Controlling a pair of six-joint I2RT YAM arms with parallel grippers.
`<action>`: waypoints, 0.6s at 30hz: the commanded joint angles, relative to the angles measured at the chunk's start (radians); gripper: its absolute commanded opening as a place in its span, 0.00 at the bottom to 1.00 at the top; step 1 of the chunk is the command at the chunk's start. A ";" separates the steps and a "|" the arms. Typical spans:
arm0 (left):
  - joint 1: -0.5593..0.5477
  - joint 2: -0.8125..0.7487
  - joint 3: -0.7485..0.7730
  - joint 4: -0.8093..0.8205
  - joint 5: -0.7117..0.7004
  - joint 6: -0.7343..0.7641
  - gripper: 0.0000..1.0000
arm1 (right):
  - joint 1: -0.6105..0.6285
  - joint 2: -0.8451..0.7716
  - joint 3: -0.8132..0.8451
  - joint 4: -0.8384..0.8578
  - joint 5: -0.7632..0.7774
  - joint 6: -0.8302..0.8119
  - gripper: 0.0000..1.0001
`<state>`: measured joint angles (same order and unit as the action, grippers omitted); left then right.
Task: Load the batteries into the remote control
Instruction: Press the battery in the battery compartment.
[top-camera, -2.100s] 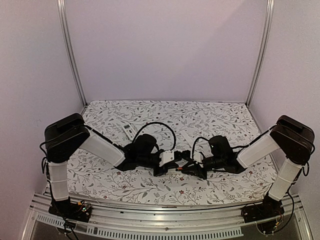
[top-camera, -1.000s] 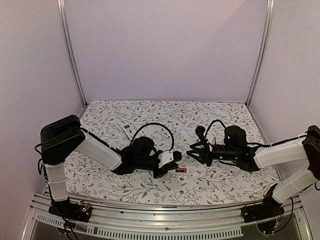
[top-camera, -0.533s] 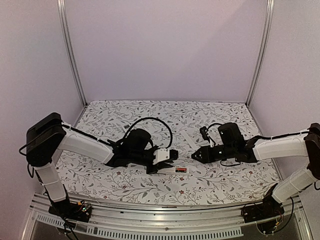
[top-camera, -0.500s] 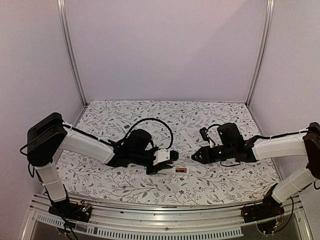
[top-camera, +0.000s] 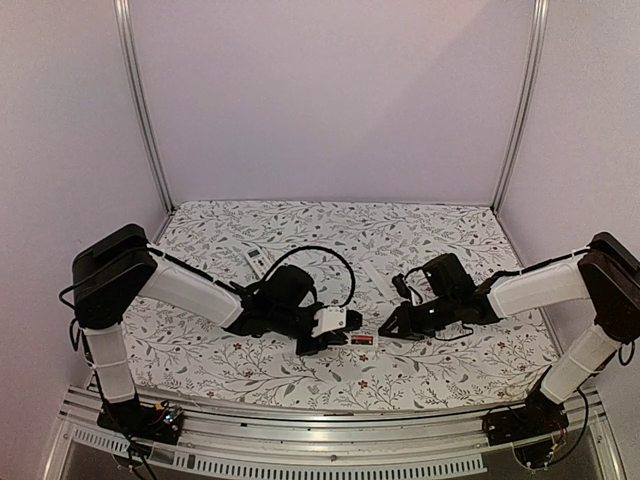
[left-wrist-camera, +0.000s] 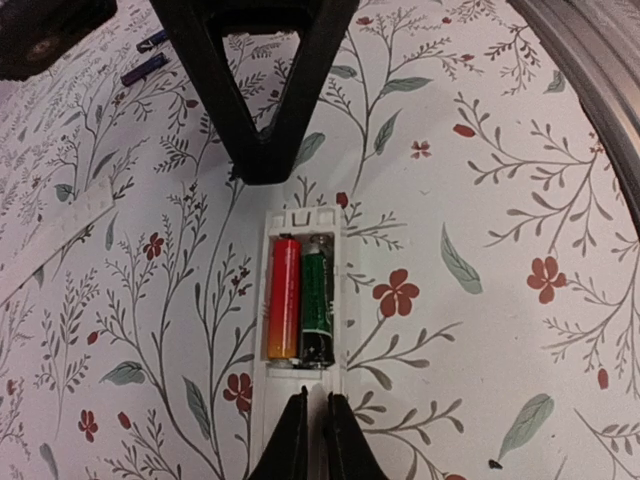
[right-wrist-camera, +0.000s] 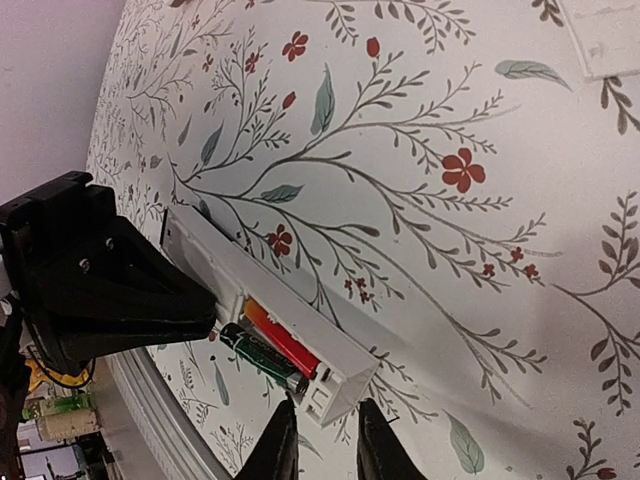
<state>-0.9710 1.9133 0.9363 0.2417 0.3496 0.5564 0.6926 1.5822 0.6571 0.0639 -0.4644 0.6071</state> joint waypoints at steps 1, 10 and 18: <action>-0.012 0.023 0.018 -0.012 0.017 -0.030 0.07 | -0.005 0.049 0.005 0.025 -0.055 0.014 0.20; -0.022 0.027 0.017 -0.004 0.023 -0.045 0.07 | -0.004 0.082 0.007 0.044 -0.085 0.005 0.17; -0.032 0.043 0.041 -0.001 0.022 -0.047 0.07 | -0.004 0.078 0.003 0.060 -0.094 0.013 0.14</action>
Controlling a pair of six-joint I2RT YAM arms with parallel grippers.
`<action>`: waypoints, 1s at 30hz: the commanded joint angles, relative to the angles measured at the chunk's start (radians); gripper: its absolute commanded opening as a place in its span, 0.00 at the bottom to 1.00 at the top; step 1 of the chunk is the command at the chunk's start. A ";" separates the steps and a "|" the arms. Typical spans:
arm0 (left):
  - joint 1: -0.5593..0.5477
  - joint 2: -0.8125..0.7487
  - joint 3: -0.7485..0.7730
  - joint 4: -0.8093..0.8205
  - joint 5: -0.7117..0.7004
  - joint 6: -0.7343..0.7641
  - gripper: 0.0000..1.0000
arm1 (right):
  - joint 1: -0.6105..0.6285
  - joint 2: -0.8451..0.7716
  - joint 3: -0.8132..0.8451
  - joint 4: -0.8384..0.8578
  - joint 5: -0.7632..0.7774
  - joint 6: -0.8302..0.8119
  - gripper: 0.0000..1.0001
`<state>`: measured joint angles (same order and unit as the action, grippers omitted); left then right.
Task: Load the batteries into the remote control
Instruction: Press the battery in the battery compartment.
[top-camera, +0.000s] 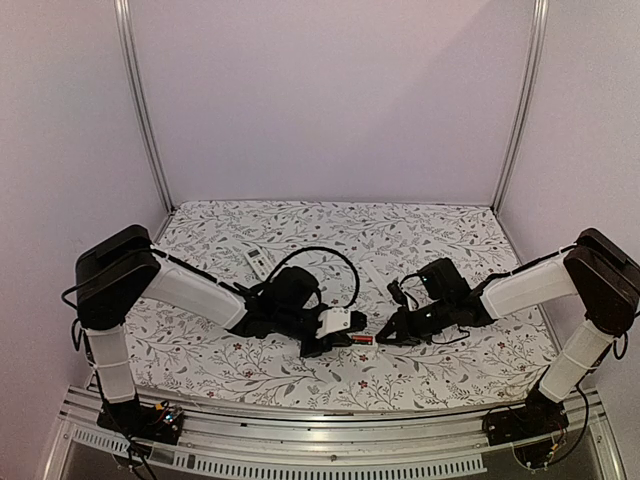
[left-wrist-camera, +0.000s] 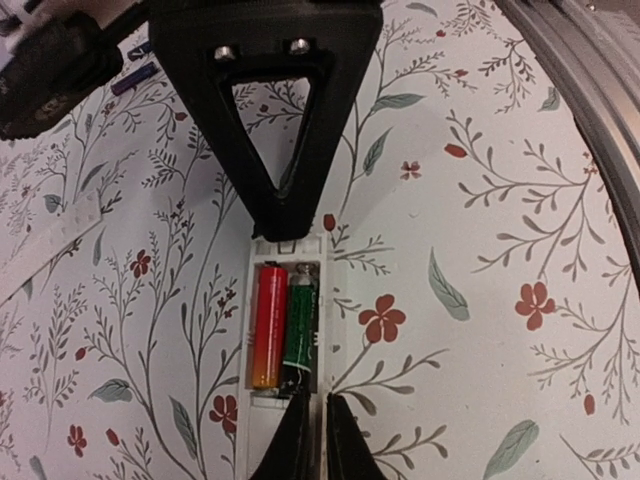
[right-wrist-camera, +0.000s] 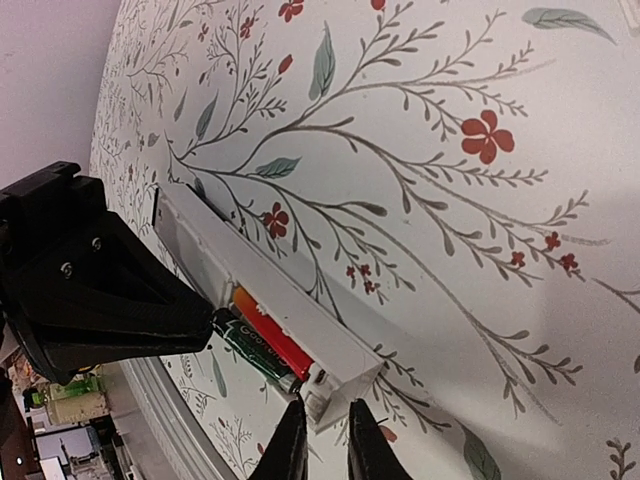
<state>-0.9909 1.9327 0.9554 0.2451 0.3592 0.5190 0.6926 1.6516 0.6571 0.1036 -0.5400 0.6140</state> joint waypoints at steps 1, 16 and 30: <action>-0.012 0.024 0.023 -0.007 0.012 -0.007 0.07 | -0.004 0.008 0.003 0.021 -0.018 0.006 0.14; -0.004 -0.031 -0.014 -0.012 -0.012 0.022 0.08 | -0.004 -0.006 0.001 0.000 -0.005 -0.003 0.14; -0.001 0.035 0.036 -0.005 -0.037 0.007 0.07 | -0.004 0.009 -0.004 0.024 -0.021 -0.002 0.15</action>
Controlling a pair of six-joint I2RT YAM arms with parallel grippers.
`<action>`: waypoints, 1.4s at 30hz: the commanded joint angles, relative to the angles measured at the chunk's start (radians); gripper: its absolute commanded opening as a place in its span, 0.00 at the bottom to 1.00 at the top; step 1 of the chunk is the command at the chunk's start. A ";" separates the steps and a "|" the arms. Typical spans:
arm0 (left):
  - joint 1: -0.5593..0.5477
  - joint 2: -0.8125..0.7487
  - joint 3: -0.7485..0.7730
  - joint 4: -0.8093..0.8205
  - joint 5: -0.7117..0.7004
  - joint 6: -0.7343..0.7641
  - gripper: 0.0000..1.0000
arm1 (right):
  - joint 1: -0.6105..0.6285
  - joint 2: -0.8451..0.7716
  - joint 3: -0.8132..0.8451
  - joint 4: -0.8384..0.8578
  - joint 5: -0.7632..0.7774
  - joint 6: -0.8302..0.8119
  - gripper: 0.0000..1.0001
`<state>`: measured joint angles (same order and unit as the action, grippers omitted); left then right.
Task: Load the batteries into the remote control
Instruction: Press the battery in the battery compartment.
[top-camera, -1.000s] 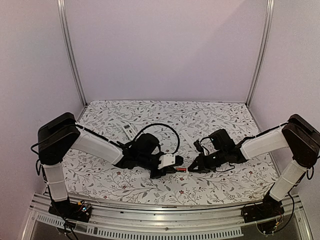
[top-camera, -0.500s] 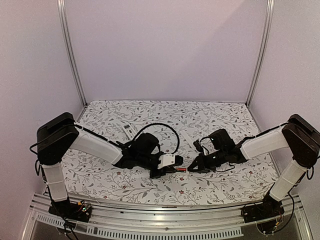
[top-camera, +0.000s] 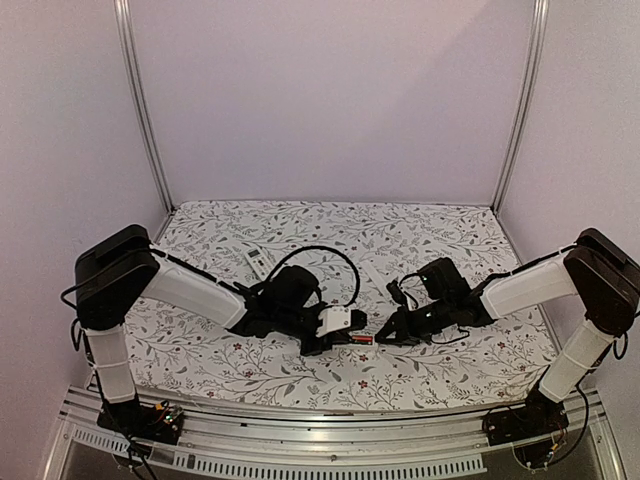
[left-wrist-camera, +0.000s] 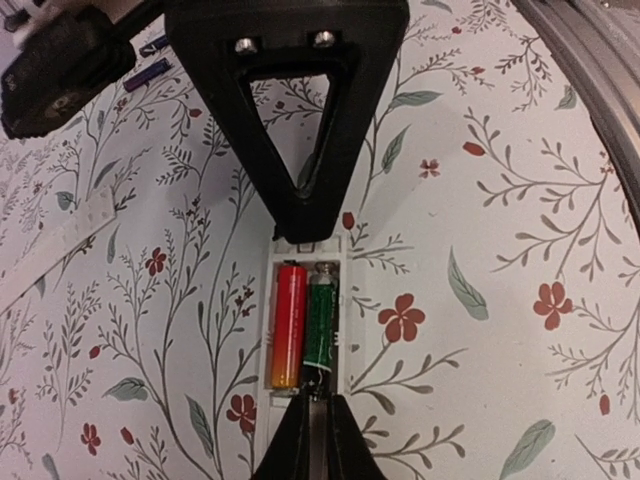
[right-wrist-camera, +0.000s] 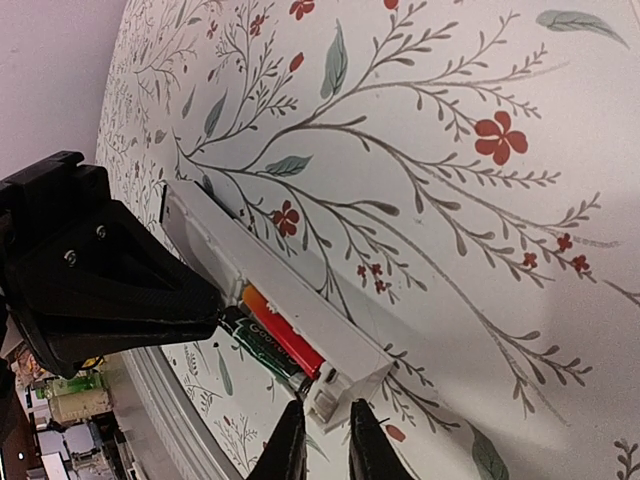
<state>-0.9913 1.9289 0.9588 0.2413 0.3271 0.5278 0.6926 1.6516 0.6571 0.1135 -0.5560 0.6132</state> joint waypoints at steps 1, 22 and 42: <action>-0.002 0.044 0.036 0.000 -0.005 -0.006 0.07 | -0.004 0.009 -0.004 0.016 -0.007 -0.001 0.15; -0.032 0.102 0.056 -0.028 -0.002 0.030 0.06 | -0.004 0.026 -0.008 0.051 -0.019 0.007 0.11; -0.017 -0.025 0.049 0.043 0.052 -0.080 0.05 | -0.023 -0.045 0.088 -0.166 0.089 -0.098 0.12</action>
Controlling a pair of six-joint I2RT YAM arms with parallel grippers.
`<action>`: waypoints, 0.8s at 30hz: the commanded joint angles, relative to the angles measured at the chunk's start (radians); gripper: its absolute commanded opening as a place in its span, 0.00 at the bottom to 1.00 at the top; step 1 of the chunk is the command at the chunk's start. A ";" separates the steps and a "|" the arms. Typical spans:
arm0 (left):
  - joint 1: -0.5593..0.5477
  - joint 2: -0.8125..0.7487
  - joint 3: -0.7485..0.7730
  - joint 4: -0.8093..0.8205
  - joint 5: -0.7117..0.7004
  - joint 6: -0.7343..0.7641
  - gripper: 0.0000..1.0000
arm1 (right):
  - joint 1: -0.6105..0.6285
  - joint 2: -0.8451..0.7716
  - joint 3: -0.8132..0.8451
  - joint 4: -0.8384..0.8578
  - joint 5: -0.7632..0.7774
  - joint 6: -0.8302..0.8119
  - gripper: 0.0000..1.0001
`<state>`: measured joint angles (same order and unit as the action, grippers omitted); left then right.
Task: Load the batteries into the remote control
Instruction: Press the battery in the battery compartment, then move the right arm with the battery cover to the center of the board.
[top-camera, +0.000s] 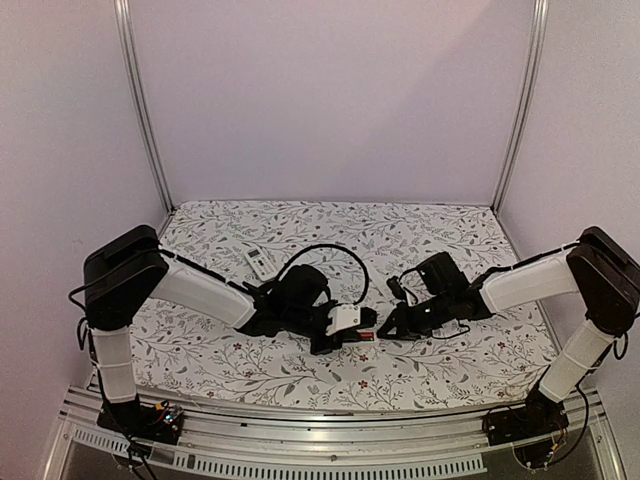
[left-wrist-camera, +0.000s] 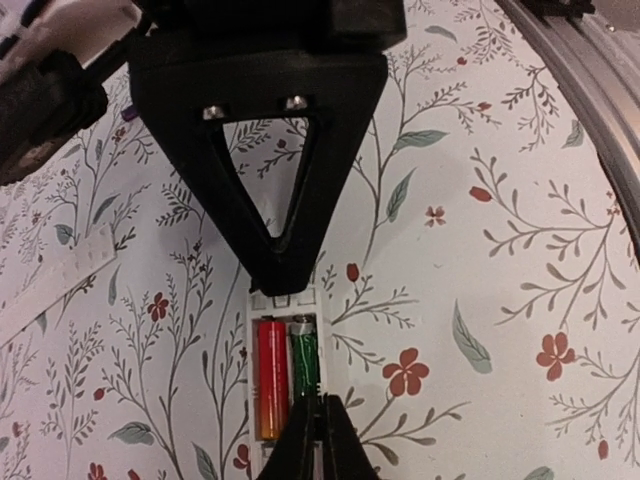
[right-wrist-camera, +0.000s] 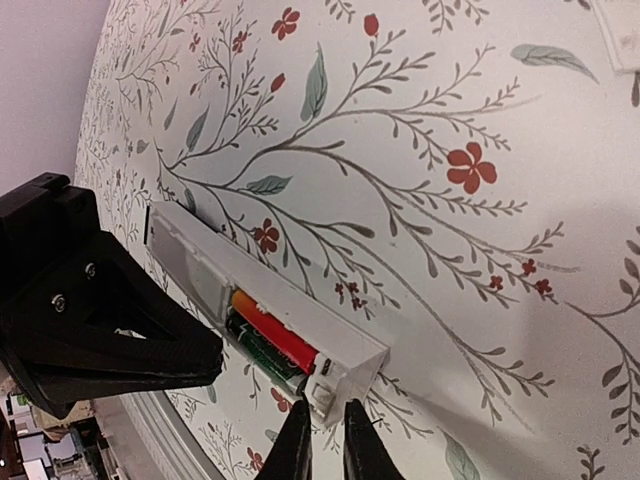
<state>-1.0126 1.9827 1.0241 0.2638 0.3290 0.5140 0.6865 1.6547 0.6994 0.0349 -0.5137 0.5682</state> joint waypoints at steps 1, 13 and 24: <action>0.010 -0.096 -0.022 0.037 0.061 -0.081 0.05 | -0.023 -0.057 0.054 -0.101 0.049 -0.059 0.12; 0.166 -0.333 -0.192 0.331 -0.030 -0.427 0.50 | -0.096 -0.050 0.327 -0.359 0.394 -0.232 0.46; 0.218 -0.456 -0.307 0.331 -0.354 -0.530 0.79 | -0.096 0.321 0.685 -0.488 0.508 -0.327 0.67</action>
<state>-0.8028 1.5494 0.7330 0.6025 0.1093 0.0341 0.5926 1.8809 1.3251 -0.3542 -0.0559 0.2813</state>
